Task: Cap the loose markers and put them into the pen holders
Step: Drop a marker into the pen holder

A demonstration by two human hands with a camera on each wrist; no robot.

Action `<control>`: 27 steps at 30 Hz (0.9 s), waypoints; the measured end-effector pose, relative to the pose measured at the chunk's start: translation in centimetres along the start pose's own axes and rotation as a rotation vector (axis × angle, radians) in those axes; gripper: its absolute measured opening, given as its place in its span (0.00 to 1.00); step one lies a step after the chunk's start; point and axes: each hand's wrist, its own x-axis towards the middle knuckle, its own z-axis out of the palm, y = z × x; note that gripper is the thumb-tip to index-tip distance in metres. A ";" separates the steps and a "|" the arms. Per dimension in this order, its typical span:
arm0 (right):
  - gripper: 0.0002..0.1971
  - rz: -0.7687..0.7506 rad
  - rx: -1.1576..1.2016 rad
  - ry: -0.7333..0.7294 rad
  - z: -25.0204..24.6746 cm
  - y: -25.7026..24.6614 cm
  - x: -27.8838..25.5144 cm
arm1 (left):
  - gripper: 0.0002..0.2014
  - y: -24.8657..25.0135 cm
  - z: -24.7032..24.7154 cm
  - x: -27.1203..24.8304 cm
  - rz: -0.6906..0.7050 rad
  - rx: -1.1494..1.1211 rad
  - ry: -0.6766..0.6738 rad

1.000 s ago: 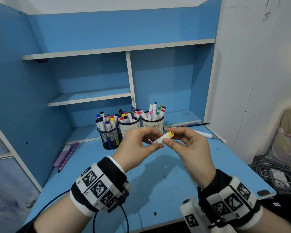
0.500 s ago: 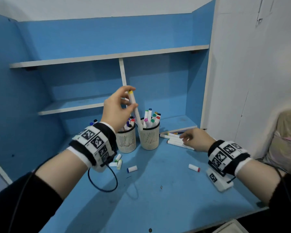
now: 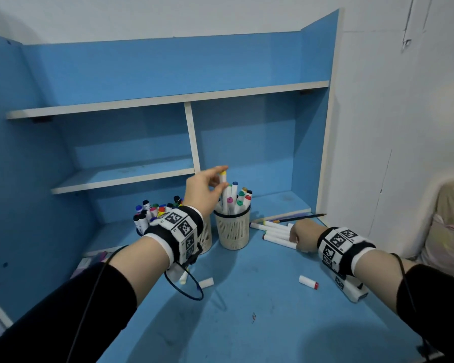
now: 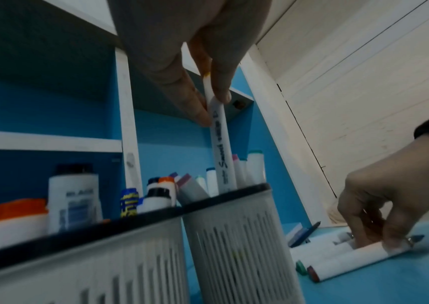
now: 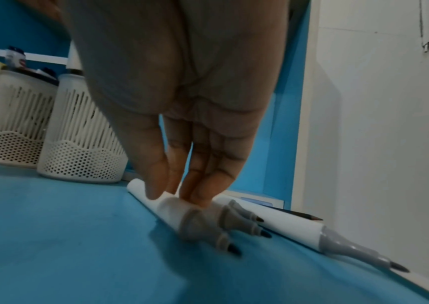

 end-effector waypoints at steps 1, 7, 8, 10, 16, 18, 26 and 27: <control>0.12 -0.002 -0.023 -0.005 0.0 -0.2 0.1 | 0.18 -0.3 0.2 -0.1 -0.014 0.032 -0.030; 0.08 -0.055 -0.079 -0.061 -0.5 -0.6 -0.4 | 0.13 -2.0 1.0 -0.8 -0.079 0.241 -0.263; 0.10 -0.062 -0.077 -0.068 -0.5 -0.7 -0.6 | 0.13 -2.1 1.0 -1.0 -0.086 0.243 -0.287; 0.22 -0.057 -0.091 -0.090 -0.5 -0.7 -0.9 | 0.15 -2.2 0.9 -1.2 -0.093 0.234 -0.285; 0.21 -0.093 0.058 0.064 -0.9 -0.2 -2.5 | 0.16 -2.6 -0.5 -3.0 -0.018 0.201 -0.145; 0.19 -0.119 0.168 0.157 -1.2 0.0 -3.3 | 0.13 -2.9 -1.3 -4.4 0.033 0.204 -0.157; 0.18 -0.220 0.687 0.337 -1.7 -1.5 -8.4 | 0.12 -6.1 -1.3 -8.5 -0.128 0.571 -0.850; 0.18 -0.226 0.745 0.338 -1.8 -1.8 -9.0 | 0.12 -6.3 -1.2 -8.6 -0.136 0.592 -0.881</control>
